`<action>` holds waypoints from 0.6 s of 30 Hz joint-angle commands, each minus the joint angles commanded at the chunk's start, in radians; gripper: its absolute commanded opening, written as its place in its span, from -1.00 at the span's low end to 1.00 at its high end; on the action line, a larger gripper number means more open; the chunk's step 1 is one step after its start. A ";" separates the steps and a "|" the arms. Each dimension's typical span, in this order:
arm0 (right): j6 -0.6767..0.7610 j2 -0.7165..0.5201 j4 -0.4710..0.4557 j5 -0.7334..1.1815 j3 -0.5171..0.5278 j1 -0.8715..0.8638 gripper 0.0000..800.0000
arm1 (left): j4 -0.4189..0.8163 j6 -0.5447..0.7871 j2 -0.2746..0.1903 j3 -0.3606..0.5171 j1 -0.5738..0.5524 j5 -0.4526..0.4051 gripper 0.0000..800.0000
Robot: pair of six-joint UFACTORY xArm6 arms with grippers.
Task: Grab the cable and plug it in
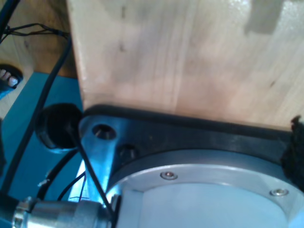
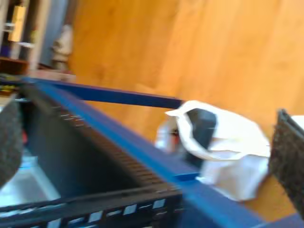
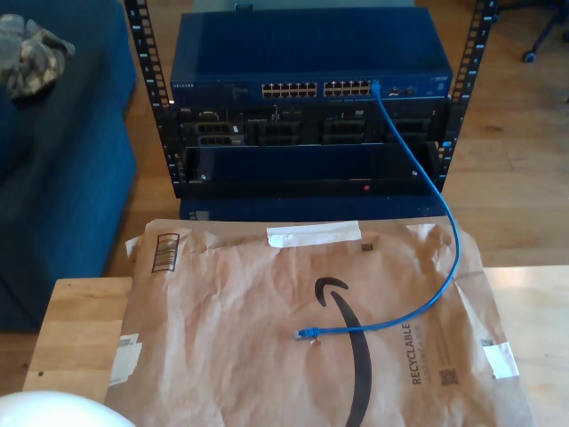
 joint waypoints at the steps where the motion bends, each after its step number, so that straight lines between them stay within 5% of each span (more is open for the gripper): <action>1: -0.043 -0.002 0.000 0.051 -0.006 -0.061 0.85 | 0.000 0.000 0.000 0.000 0.000 0.000 1.00; 5: -0.178 -0.021 -0.052 0.296 -0.031 -0.282 0.98 | 0.000 0.000 0.000 0.000 0.000 0.000 1.00; 18: -0.186 -0.258 -0.612 1.049 0.006 -0.815 0.99 | 0.000 0.000 0.000 0.000 -0.002 0.000 1.00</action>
